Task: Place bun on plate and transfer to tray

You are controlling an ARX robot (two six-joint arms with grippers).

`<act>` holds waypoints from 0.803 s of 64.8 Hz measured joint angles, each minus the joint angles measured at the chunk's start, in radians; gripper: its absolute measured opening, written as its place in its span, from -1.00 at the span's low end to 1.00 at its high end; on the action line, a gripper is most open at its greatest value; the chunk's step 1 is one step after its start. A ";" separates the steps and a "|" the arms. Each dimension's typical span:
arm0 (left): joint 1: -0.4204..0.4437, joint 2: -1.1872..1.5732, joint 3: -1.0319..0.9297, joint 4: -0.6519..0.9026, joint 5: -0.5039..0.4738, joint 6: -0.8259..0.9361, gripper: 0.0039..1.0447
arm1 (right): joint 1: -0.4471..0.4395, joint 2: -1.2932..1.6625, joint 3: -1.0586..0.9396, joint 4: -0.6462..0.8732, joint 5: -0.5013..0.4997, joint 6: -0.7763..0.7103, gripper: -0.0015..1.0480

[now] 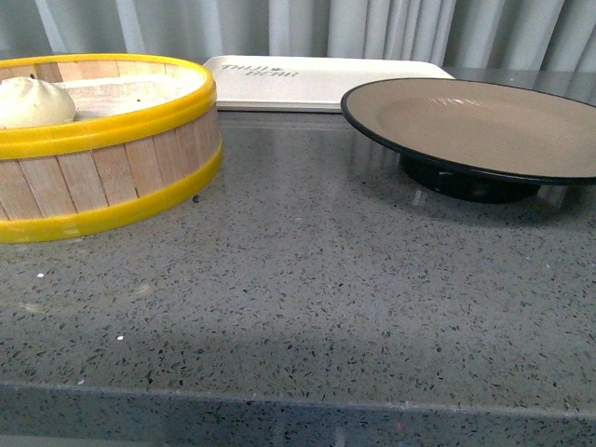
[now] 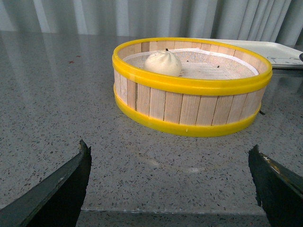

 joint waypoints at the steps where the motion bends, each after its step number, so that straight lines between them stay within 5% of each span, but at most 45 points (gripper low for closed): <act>1: 0.000 0.000 0.000 0.000 0.000 0.000 0.88 | 0.000 0.000 0.000 0.000 0.000 0.000 0.84; 52: 0.000 0.000 0.000 0.000 0.000 0.000 0.88 | 0.000 0.000 0.000 0.000 0.000 0.000 0.84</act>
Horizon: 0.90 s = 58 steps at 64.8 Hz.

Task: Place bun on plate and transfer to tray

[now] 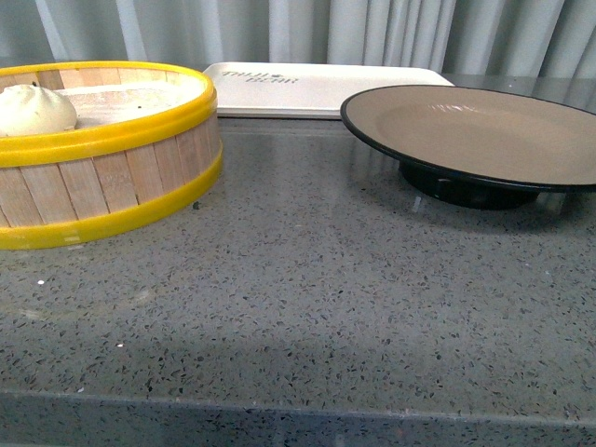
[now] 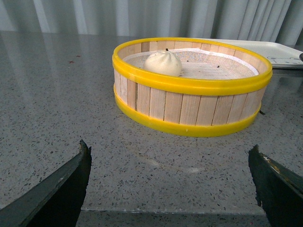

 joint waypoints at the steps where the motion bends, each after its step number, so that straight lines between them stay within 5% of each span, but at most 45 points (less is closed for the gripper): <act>1: 0.000 0.000 0.000 0.000 0.000 0.000 0.88 | 0.000 0.000 0.000 0.000 0.000 0.000 0.84; 9: 0.000 0.000 0.000 0.000 0.000 0.000 0.88 | 0.000 0.000 0.000 0.000 0.000 0.000 0.84; 21: 0.039 0.320 0.211 -0.386 0.027 -0.142 0.88 | 0.000 0.000 0.000 0.000 0.000 0.000 0.84; 37: 0.073 0.549 0.450 -0.220 0.050 -0.164 0.88 | 0.000 0.000 0.000 0.000 0.000 0.000 0.84; 58: -0.144 1.138 0.891 -0.060 -0.047 -0.107 0.88 | 0.000 0.000 0.000 0.000 0.000 0.000 0.84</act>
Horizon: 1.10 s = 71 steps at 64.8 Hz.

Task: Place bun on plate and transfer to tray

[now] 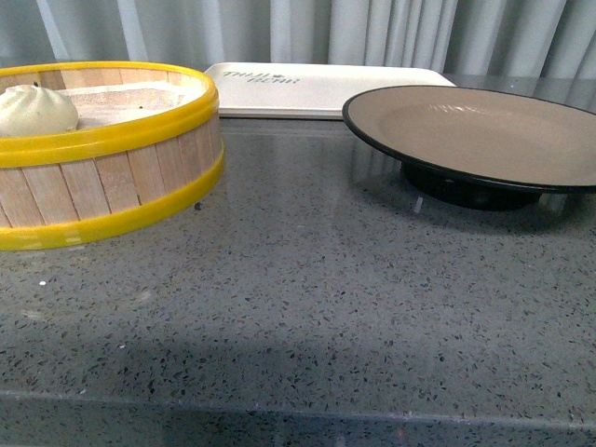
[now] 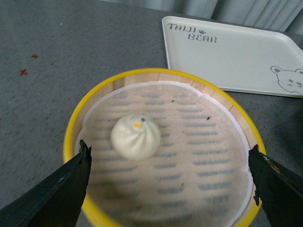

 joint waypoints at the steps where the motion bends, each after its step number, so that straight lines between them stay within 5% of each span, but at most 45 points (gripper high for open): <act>1: -0.013 0.032 0.030 -0.003 -0.006 0.005 0.88 | 0.000 0.000 0.000 0.000 0.000 0.000 0.84; 13: -0.087 0.243 0.238 -0.050 -0.083 0.064 0.88 | 0.000 0.000 0.000 0.000 0.000 0.000 0.84; 35: -0.062 0.391 0.295 -0.135 -0.180 0.116 0.88 | 0.000 0.000 0.000 0.000 0.000 0.000 0.84; 71: -0.003 0.387 0.282 -0.229 -0.136 0.100 0.88 | 0.000 0.000 0.000 0.000 0.000 0.000 0.84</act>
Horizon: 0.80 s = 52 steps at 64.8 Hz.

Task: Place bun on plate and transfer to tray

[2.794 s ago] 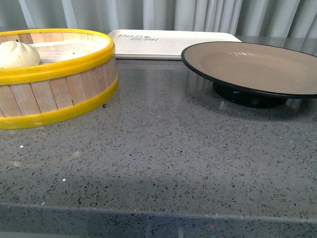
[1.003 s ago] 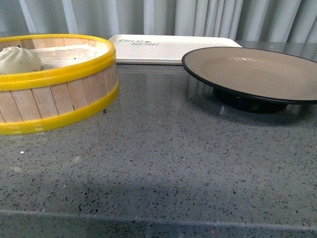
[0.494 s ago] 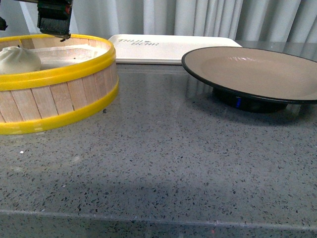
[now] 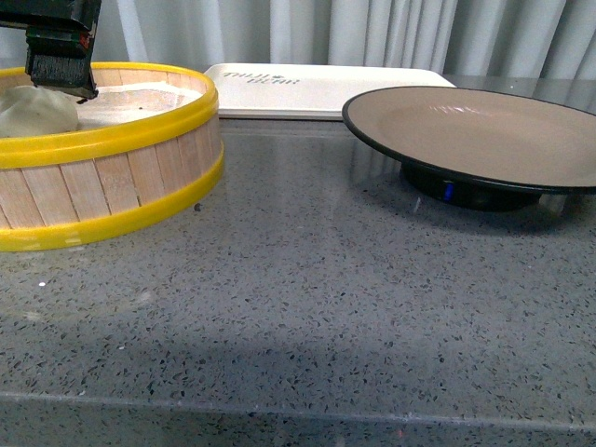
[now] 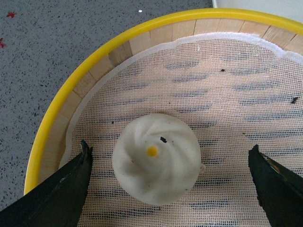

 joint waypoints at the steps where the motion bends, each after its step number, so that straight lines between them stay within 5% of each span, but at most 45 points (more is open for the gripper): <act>1: 0.000 0.000 -0.001 0.000 0.000 -0.001 0.88 | 0.000 0.000 0.000 0.000 0.000 0.000 0.84; 23: -0.013 0.001 -0.013 0.013 0.006 -0.013 0.77 | 0.000 0.000 0.000 0.000 0.000 0.000 0.84; 52: -0.019 0.003 -0.013 0.030 0.002 0.003 -0.83 | 0.000 0.000 0.000 0.000 0.000 0.000 0.84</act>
